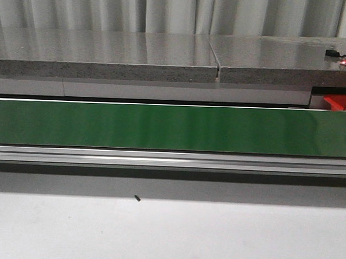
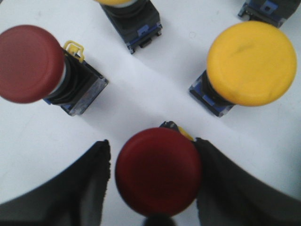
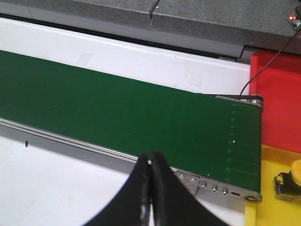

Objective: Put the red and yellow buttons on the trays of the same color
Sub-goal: 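Lower the left gripper onto a red-capped button on the table, grasp it, then set the red button on the belt with the left gripper, release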

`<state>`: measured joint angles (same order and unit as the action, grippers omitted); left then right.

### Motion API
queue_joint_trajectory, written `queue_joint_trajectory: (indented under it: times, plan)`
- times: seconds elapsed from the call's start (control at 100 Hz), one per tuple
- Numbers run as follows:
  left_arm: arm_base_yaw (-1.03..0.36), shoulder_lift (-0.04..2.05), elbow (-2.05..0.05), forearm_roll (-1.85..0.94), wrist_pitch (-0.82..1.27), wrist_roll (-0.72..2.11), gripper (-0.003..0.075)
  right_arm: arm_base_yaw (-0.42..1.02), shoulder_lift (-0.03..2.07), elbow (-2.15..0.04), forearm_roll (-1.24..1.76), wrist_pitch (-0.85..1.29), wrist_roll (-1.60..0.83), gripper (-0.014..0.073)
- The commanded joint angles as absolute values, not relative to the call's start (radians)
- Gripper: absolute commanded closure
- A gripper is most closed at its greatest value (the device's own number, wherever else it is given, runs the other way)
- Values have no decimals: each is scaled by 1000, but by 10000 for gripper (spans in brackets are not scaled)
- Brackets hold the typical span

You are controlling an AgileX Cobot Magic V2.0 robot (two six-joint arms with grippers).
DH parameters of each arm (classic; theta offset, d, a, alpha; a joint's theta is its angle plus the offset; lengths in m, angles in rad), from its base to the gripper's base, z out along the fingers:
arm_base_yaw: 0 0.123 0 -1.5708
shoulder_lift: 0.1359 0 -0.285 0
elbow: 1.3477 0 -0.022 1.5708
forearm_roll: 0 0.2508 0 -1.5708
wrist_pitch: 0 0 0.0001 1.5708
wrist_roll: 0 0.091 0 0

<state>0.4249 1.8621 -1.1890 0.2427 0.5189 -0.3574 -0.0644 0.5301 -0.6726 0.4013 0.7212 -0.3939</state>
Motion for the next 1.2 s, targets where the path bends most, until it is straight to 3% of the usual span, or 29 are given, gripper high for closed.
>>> queue_joint_trajectory:
  times: [0.0,0.21,0.37,0.82,1.19]
  plan:
    - [425,1817,-1219,242,481,-365,500,-66,533,-699,424,662,-393,661]
    - [425,1793,-1219,246,502,-365,668,-66,533,-699,424,662,-393,661]
    - [424,1728,-1219,244,558,-365,731,-66,533,-699,424,662,-393,661]
    - [269,1437,-1219,229,669,-313,733,-66,533,-699,424,662,-393,661]
    - [117,1462,-1215,229,679,-313,733,-66,533,-699,424,662,-393,661]
